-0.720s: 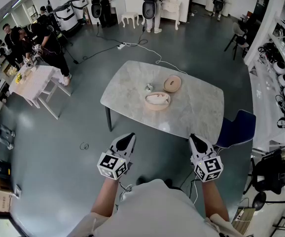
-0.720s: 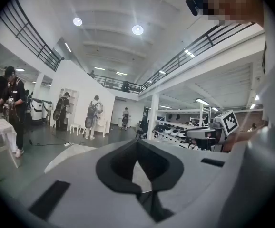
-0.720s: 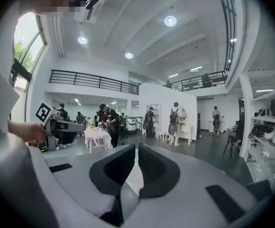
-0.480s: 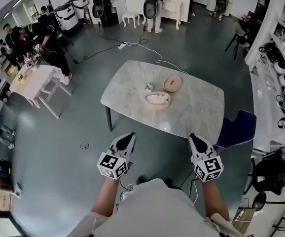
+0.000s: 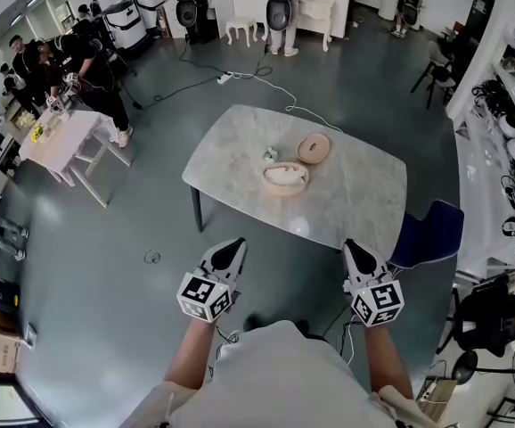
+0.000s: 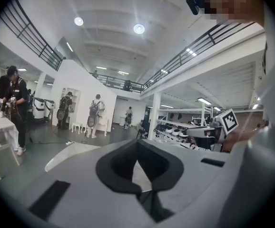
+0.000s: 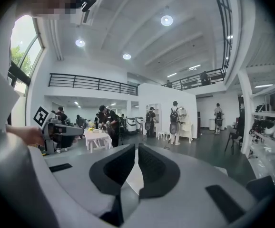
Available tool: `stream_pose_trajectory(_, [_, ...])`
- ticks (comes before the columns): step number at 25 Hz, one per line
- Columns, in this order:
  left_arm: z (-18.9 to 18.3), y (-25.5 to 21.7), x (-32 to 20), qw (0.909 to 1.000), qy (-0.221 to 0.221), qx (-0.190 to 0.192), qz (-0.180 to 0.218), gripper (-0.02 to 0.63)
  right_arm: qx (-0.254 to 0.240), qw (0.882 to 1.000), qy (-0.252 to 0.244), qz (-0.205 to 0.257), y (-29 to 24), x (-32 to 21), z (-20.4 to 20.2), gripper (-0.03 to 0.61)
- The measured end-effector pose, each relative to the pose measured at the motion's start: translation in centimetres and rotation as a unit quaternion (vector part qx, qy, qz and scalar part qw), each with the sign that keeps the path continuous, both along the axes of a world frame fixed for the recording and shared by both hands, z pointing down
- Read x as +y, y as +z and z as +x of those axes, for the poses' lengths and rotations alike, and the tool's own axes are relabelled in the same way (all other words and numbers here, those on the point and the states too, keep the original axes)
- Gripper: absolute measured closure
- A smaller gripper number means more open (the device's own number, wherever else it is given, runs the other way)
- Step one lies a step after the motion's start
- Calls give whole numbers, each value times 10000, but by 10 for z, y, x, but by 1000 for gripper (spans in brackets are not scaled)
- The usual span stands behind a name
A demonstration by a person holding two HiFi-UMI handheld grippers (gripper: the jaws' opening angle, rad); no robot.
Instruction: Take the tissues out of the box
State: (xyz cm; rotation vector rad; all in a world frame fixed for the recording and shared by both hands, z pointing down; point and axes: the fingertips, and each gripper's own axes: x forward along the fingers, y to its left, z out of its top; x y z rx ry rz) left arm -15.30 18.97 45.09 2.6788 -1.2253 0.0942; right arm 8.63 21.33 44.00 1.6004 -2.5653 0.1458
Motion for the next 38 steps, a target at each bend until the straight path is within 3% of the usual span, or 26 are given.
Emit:
stream_pose_trajectory(9, [11,6,10,9998,-171,-65,-28,604,29,9999,-142,-62,8,2,12,534])
stream_pose_trajectory(17, [22,5,16,9995,-265,-162,12,529,-42,9995,-236,-202,16,-1,25,534])
stream_pose_trajectory(30, [37,11,23,9974,-698,-184,-32,531,-21,9978,-584,-298,29,-6,48,534])
stream_pose_trajectory(38, [39,23,9,9968,-748,-210,-181,531,4,9974,-590,-415,39,-23,53,534])
